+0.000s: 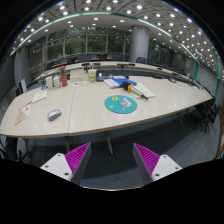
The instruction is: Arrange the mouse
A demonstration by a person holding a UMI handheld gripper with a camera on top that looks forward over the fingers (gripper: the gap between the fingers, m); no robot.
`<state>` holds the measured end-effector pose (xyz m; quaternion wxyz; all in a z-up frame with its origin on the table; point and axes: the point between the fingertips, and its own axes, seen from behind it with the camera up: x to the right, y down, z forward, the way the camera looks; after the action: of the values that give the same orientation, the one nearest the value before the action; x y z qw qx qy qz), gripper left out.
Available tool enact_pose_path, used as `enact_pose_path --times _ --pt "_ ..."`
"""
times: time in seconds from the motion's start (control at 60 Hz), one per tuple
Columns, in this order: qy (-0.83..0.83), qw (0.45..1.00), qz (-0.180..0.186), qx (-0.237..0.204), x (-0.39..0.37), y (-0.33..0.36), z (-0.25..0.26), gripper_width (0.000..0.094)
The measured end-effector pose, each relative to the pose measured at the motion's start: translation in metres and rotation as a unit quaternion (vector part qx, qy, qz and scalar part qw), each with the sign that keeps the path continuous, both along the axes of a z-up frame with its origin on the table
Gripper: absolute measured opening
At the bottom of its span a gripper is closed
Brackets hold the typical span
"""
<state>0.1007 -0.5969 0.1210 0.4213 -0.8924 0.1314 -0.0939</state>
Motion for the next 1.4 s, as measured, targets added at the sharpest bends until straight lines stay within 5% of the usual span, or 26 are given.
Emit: enact_pose_path --times 0.433,0.95,1.083,1.233,1.4 --pt "0.049 0.989 0.138 0.016 -0.226 0.194 -0.088 0.0859" --pt "0.045 0.991 0.128 0.000 -0.273 0.364 -0.130 0.0847" --pt "0.037 0.990 0.133 -0.004 -0.277 0.382 -0.134 0.0769" --pt "0.017 0.989 0.144 -0.002 -0.275 0.389 -0.135 0.0494" --pt "0.018 0.988 0.156 -0.008 -0.275 0.387 -0.136 0.0418"
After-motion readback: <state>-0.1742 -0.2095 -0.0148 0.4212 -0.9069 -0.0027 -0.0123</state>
